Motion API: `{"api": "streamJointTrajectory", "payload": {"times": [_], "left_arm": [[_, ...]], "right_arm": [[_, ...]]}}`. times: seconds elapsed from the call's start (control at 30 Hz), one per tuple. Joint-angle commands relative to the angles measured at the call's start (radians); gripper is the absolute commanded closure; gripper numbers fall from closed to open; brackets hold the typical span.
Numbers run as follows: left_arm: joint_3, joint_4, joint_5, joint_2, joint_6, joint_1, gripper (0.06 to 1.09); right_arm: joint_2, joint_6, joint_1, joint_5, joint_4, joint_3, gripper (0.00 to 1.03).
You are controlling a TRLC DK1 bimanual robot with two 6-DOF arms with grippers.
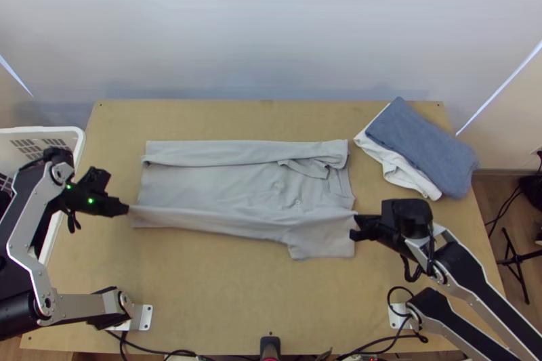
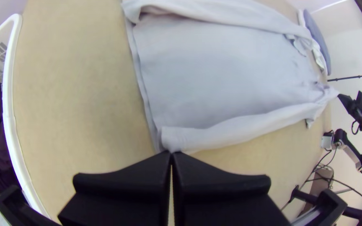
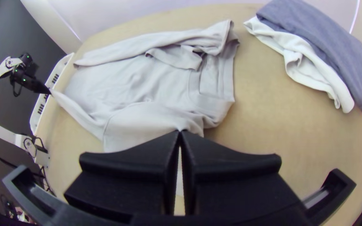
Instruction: Fold the t-shirt
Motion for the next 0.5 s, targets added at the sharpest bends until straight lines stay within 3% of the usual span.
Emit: {"api": "streamJointTrajectory", "payload": {"times": [0.0,0.27,0.47], "left_arm": [[0.113,-0.001,0.067,-0.003,-0.110,-0.033,1.05],[0.207,0.003,0.087,0.051,-0.164,-0.047,1.05],[0.248,0.023,0.087,0.094,-0.193,-0.054,1.05]], "right_arm": [[0.045,-0.014,-0.009,0.001,0.003,0.112,1.00],[0.125,-0.086,-0.056,-0.001,0.035,0.191,1.00],[0.188,-0.086,-0.093,0.001,0.124,0.201,1.00]]}}
